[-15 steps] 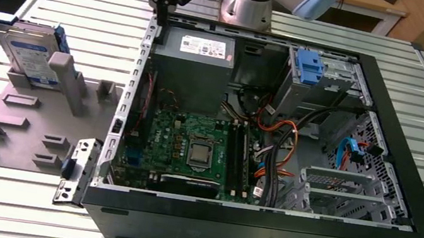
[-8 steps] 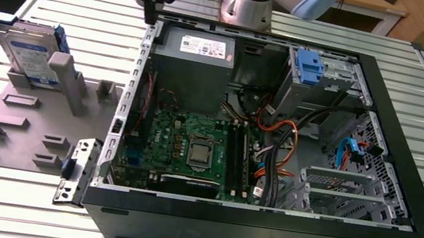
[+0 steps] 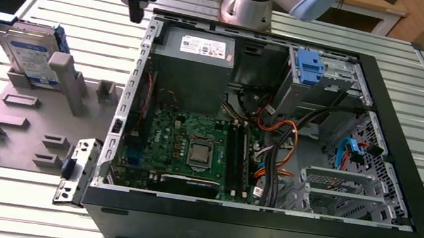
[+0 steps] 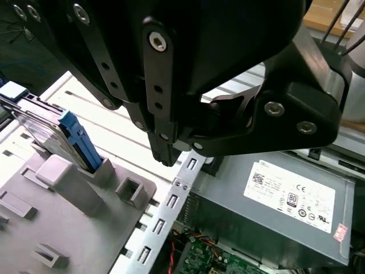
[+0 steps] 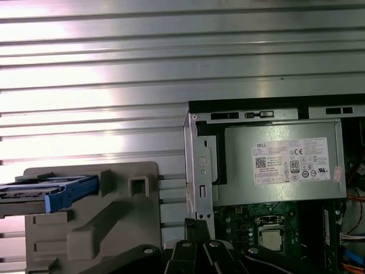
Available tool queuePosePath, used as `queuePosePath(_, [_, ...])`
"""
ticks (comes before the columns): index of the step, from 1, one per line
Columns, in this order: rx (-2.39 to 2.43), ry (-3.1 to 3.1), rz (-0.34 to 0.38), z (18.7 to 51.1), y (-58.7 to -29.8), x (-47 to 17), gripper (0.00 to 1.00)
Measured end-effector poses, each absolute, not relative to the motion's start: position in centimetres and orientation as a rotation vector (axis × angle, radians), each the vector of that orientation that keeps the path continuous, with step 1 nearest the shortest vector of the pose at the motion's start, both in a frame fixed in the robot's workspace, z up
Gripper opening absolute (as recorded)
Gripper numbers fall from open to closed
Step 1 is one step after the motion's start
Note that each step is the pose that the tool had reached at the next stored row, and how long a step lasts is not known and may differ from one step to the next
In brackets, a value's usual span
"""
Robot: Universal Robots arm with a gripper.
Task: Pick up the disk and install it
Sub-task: 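Reach for the disk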
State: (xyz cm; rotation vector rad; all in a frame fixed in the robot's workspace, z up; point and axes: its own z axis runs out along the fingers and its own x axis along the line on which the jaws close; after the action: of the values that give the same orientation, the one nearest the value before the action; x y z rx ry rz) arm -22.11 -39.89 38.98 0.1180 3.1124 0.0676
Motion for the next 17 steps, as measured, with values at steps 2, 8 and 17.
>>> queuePosePath(2, [0.118,3.112,0.068,38.9,-39.9,-22.6,0.11])
queuePosePath(8, [0.118,3.113,0.068,38.7,-39.9,-24.0,0.11])
queuePosePath(17, [0.118,3.112,0.068,38.3,-39.9,-26.4,0.11])
